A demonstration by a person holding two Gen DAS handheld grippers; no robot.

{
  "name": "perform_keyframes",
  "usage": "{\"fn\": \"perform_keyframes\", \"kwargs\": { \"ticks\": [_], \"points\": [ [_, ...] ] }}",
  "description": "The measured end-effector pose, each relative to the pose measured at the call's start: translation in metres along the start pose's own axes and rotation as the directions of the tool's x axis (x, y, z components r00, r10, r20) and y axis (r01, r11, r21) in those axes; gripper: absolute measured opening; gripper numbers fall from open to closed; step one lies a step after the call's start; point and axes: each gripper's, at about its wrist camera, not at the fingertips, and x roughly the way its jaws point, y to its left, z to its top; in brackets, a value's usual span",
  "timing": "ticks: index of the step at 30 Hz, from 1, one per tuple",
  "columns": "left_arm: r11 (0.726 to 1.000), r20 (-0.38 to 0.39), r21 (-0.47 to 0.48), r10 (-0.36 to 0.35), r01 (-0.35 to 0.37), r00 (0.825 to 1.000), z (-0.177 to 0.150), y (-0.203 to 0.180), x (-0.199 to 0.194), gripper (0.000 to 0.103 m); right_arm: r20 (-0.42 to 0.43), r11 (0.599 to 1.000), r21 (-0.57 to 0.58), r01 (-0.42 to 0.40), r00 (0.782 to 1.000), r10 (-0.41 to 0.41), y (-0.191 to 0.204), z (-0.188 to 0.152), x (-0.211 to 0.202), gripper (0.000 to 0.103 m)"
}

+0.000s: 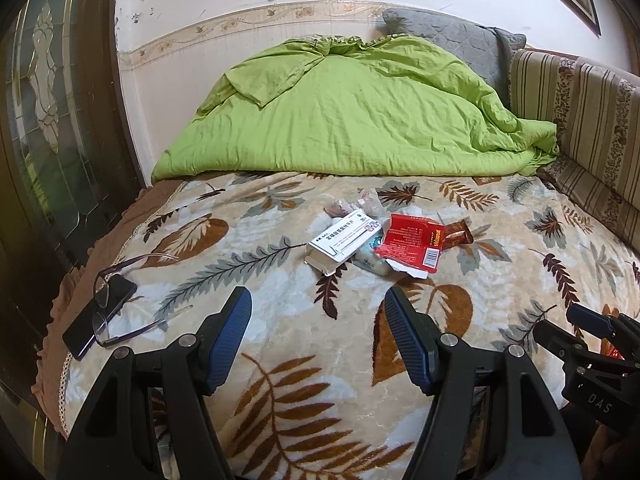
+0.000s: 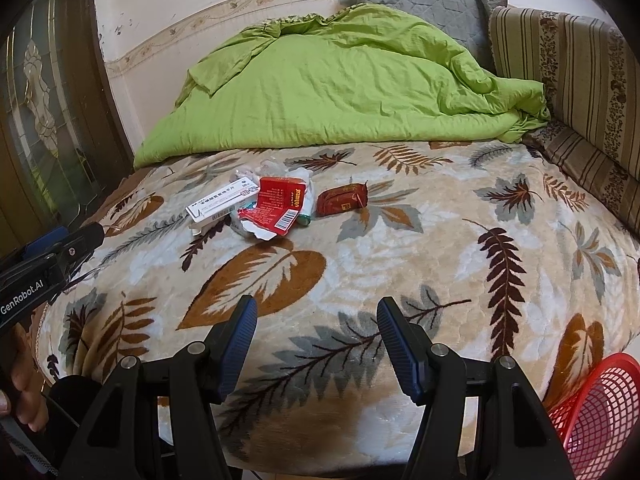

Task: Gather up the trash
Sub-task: 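Move both open tools back over the remaining trash on the bed, then grasp the white medicine box with the left tool while the right tool grasps the torn red box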

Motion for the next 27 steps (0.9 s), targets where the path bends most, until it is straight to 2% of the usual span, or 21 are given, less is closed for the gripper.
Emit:
{"fn": "perform_keyframes", "kwargs": {
  "ticks": [22,27],
  "points": [
    [1.0,-0.03,-0.011,0.002,-0.002,1.0,-0.006,0.004,0.013,0.068,-0.018,1.0,-0.019,-0.014,1.0,0.014,0.009,0.002,0.01,0.067],
    [0.999,-0.067,-0.03,-0.025,0.023,0.997,-0.007,0.01,0.025,0.068,-0.03,0.999,-0.025,-0.034,0.999,0.033,0.012,0.007,0.016,0.067]
  ]
}}
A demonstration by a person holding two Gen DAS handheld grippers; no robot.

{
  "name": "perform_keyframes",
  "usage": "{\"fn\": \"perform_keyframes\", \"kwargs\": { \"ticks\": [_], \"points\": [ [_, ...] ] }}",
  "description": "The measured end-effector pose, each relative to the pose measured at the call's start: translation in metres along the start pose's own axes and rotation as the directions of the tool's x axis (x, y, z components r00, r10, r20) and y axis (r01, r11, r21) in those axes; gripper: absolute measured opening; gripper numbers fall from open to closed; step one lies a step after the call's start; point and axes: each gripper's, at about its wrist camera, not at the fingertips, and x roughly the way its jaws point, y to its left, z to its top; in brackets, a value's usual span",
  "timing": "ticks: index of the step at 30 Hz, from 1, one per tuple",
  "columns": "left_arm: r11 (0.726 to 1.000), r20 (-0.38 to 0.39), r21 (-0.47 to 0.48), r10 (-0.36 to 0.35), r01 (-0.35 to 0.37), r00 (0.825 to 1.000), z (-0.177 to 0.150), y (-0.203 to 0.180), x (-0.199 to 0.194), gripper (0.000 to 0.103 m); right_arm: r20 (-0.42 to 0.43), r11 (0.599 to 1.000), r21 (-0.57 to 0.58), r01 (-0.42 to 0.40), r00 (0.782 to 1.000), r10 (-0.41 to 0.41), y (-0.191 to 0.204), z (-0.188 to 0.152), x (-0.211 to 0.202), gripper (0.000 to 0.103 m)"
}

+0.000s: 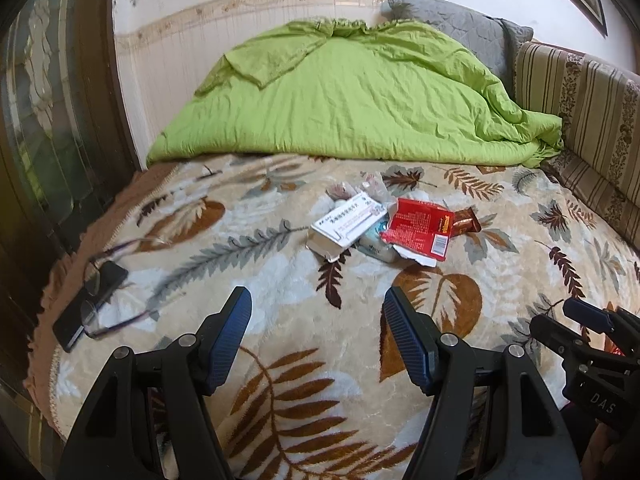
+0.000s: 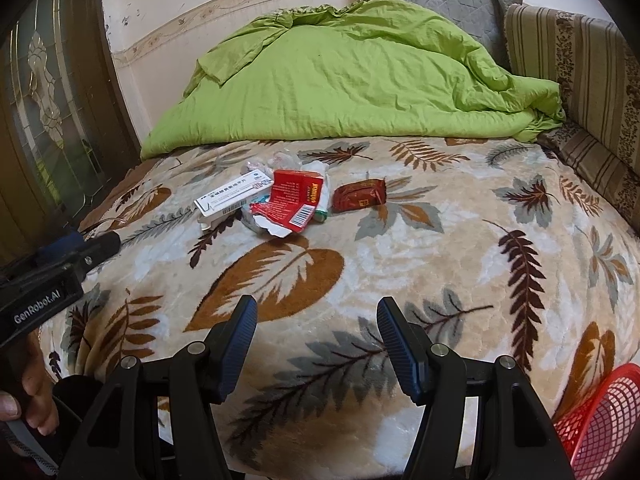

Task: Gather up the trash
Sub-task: 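Grasp the white medicine box with the left tool while the right tool grasps the torn red box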

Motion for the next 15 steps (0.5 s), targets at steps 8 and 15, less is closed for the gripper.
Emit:
{"fn": "perform_keyframes", "kwargs": {
  "ticks": [8,15],
  "points": [
    [0.994,-0.115,-0.092,-0.075,0.065,0.99,0.008,0.036,0.046,0.068,0.008,0.998,-0.008,-0.069,0.998,0.069,0.011,0.04,0.031,0.068],
    [0.985,-0.181,-0.099,-0.156,0.139,0.971,0.035,0.049,0.101,0.068,-0.047,0.993,0.082,-0.088,0.995,0.092,0.001,0.075,0.109,0.068]
  ]
}}
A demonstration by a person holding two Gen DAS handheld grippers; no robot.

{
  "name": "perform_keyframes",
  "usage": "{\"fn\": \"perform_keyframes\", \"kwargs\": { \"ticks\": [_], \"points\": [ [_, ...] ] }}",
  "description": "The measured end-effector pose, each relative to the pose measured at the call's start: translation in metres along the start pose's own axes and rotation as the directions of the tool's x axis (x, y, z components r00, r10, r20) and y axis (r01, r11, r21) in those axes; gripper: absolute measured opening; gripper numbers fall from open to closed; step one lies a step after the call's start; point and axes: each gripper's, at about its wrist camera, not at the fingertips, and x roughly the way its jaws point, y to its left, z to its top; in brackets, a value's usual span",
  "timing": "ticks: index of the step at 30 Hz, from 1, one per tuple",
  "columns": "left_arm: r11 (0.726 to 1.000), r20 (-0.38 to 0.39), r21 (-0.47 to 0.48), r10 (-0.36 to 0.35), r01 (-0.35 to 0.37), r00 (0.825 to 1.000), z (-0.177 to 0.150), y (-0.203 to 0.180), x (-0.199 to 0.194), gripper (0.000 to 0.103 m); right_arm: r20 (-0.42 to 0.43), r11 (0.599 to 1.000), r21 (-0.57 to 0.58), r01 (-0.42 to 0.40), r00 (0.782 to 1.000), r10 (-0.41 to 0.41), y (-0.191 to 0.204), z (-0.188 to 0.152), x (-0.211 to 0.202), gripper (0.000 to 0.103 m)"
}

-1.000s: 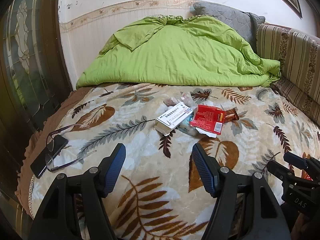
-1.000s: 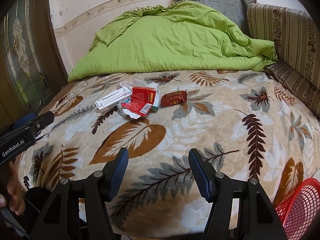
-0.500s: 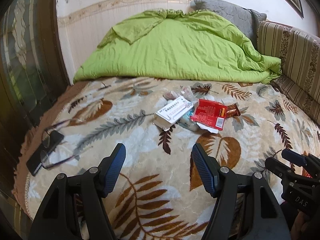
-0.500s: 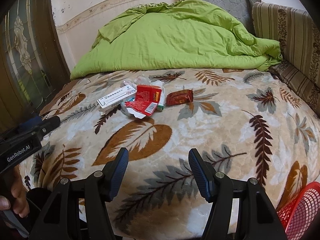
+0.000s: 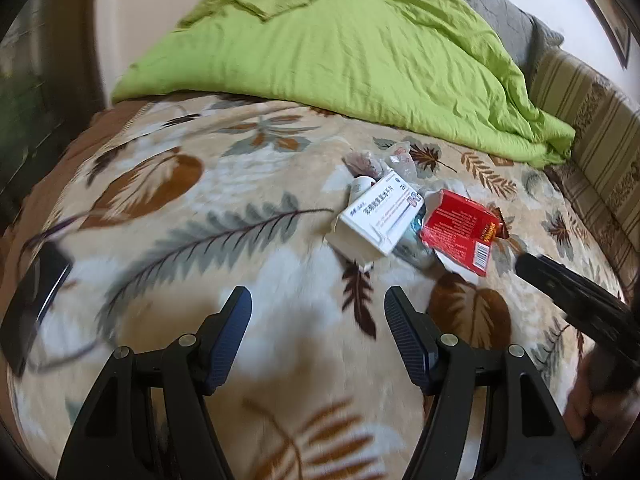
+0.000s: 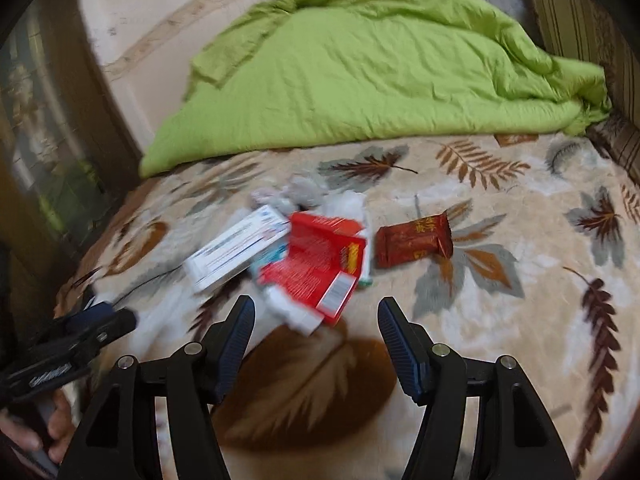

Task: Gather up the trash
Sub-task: 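Grasp the white medicine box with the left tool while the right tool grasps the torn red box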

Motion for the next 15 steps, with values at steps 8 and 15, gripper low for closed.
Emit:
{"fn": "perform_keyframes", "kwargs": {
  "ticks": [8,15],
  "points": [
    [0.994,-0.055,0.091,-0.05,0.055,0.997,0.041,-0.019,0.056,0.082,-0.057,0.997,0.053,-0.047,0.997,0.05,-0.014,0.018,0.064,0.054],
    [0.988,-0.093,0.149,-0.01,0.024,0.996,0.045,-0.037,0.095,0.082,0.009,0.997,0.047,-0.062,0.998,0.062,-0.019,0.023,0.047,0.009]
  ]
}}
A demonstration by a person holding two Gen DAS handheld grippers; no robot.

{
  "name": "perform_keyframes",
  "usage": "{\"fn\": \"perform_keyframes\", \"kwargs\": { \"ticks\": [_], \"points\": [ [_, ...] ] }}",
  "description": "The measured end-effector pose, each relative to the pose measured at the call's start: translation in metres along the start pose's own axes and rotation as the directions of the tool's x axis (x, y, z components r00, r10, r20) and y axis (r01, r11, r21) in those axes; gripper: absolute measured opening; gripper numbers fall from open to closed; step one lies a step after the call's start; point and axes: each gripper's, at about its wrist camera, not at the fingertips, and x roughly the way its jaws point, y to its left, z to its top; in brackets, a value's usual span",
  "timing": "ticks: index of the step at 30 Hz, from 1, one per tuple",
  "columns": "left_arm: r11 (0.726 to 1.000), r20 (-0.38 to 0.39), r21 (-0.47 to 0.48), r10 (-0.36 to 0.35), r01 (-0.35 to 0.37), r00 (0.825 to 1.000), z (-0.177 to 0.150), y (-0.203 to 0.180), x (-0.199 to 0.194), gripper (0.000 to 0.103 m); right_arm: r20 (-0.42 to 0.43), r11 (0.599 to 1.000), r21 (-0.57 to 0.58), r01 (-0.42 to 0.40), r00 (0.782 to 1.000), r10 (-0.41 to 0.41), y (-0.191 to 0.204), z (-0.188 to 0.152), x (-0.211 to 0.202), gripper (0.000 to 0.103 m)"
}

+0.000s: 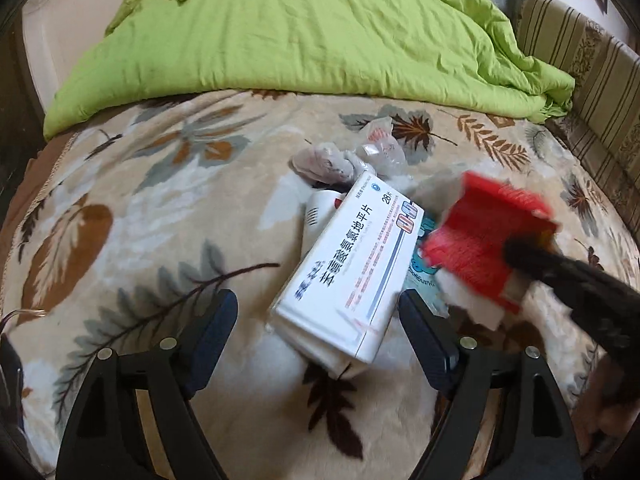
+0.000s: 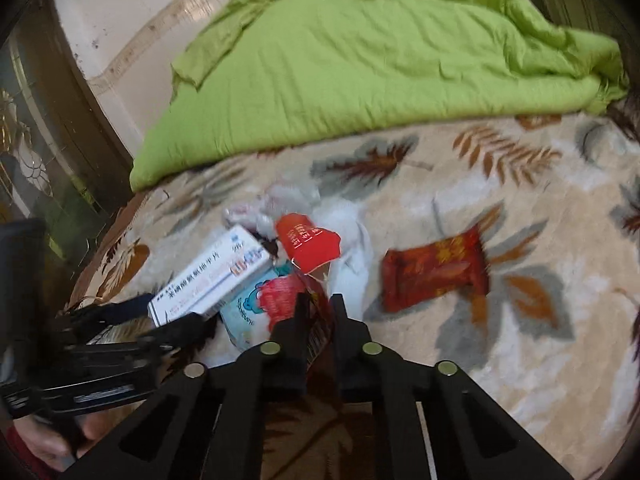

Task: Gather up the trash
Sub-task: 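Grasp the white medicine box with the left tool while the right tool grasps the torn red box, then lift the white medicine box and torn red box off the bed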

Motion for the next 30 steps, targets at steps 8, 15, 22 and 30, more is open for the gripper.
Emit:
{"fn": "perform_keyframes", "kwargs": {
  "ticks": [8,15,22,30],
  "points": [
    [0.999,0.02,-0.046,0.011,-0.01,1.0,-0.002,-0.007,0.013,0.039,0.056,0.999,0.034,-0.021,0.998,0.019,-0.003,0.0,-0.024,0.008],
    [0.996,0.096,-0.091,0.026,-0.017,0.995,-0.025,-0.006,-0.026,0.039,0.08,0.998,0.045,-0.049,0.996,0.045,-0.003,-0.007,-0.046,0.008],
    [0.987,0.074,-0.154,-0.036,0.047,0.997,-0.079,-0.013,-0.066,0.039,0.086,0.999,-0.001,-0.041,0.995,0.041,0.005,-0.032,-0.077,0.008],
    [0.989,0.029,-0.113,-0.088,0.091,0.996,-0.107,-0.034,-0.075,0.073,0.082,0.999,0.002,-0.034,0.996,0.033,0.002,-0.051,-0.099,0.008]
  ]
}}
